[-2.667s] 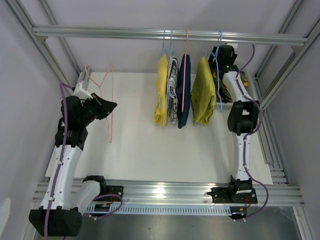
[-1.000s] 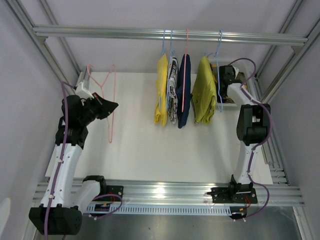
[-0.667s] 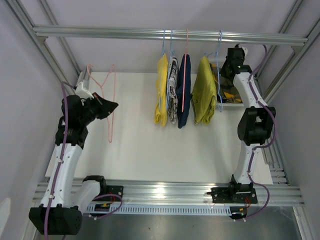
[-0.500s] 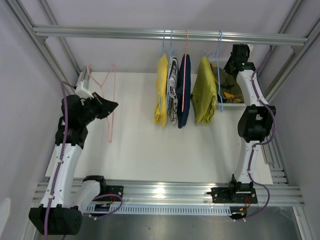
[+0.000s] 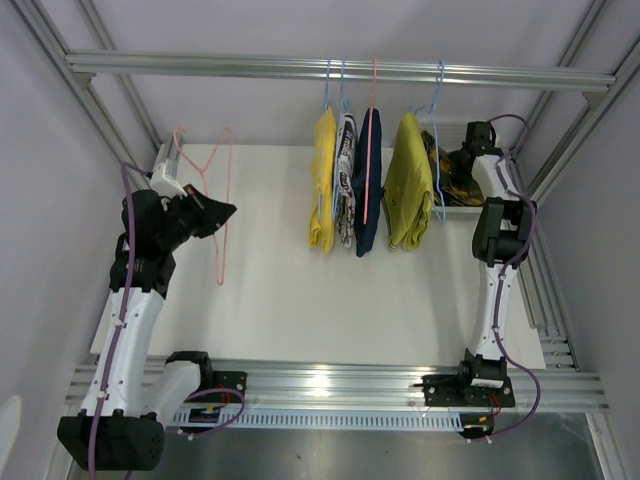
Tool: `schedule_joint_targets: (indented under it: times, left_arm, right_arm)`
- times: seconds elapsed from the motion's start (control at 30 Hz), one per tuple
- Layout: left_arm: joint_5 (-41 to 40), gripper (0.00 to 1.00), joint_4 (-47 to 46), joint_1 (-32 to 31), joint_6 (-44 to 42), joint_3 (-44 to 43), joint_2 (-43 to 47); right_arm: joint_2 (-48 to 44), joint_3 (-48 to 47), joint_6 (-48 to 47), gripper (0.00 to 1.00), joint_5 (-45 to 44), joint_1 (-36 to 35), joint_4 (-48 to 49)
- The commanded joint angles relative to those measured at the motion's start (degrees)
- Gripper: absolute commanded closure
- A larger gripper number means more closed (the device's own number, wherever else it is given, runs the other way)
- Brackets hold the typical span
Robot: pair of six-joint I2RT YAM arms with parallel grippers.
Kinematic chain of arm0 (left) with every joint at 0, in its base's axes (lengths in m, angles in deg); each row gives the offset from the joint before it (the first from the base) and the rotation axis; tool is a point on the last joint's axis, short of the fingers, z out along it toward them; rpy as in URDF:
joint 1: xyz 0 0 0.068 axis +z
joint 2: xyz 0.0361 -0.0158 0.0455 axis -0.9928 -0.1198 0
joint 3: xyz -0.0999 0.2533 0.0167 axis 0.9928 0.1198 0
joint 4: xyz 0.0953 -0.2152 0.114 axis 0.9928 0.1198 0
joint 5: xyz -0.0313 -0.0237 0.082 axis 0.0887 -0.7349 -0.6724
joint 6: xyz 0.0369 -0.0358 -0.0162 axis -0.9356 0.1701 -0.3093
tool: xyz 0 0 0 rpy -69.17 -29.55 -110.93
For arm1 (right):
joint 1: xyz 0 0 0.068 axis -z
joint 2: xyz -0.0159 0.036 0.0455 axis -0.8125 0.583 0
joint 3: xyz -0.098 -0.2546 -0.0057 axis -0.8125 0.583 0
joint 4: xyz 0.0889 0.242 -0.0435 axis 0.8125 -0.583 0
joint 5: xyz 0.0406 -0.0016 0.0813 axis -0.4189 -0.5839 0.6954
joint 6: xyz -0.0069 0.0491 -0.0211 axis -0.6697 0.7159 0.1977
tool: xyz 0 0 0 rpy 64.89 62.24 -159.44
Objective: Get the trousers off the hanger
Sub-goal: Place the trousers in the bin.
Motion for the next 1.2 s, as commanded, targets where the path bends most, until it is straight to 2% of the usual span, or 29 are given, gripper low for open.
schedule_joint_targets:
  times: [0.0, 0.3, 0.47, 0.57, 0.83, 0.97, 1.03, 1.17]
  left_arm:
    - [1.7, 0.99, -2.5, -0.3, -1.4, -2.4, 1.1]
    - [2.4, 1.00, -2.8, -0.3, -1.7, -2.4, 1.1]
    - [2.1, 0.99, -2.4, -0.3, -1.6, -2.6, 1.6]
    - [1.6, 0.99, -1.8, -2.8, -2.4, -3.2, 1.9]
    - [-10.0, 1.00, 6.9, -14.8, -6.6, -7.9, 1.3]
    - [-11.2, 0.99, 9.6, -15.3, -6.7, -5.4, 4.1]
    - [-11.1, 0.99, 10.1, -15.3, -7.0, -4.5, 6.8]
    - [-12.1, 0.99, 15.7, -15.3, -8.4, -5.2, 10.7]
  right_arm:
    - [-3.1, 1.1, 0.2, 0.95, 2.2, -0.1, -2.4]
    - [-19.2, 4.7, 0.5, 0.85, 5.0, -0.5, -4.5]
    - [-28.5, 15.8, 1.5, 0.79, 8.1, -1.3, -3.3]
    - [-34.4, 23.6, 2.2, 0.78, 7.9, -2.8, -1.7]
    - [-51.0, 42.7, 3.4, 0.79, 6.3, -6.8, 1.8]
    - [-59.1, 51.3, 3.8, 0.79, 6.3, -10.2, 3.0]
    - [-63.0, 56.1, 3.2, 0.80, 2.6, -12.2, 4.1]
    - [-74.0, 60.2, 3.2, 0.77, -0.3, -17.5, 1.9]
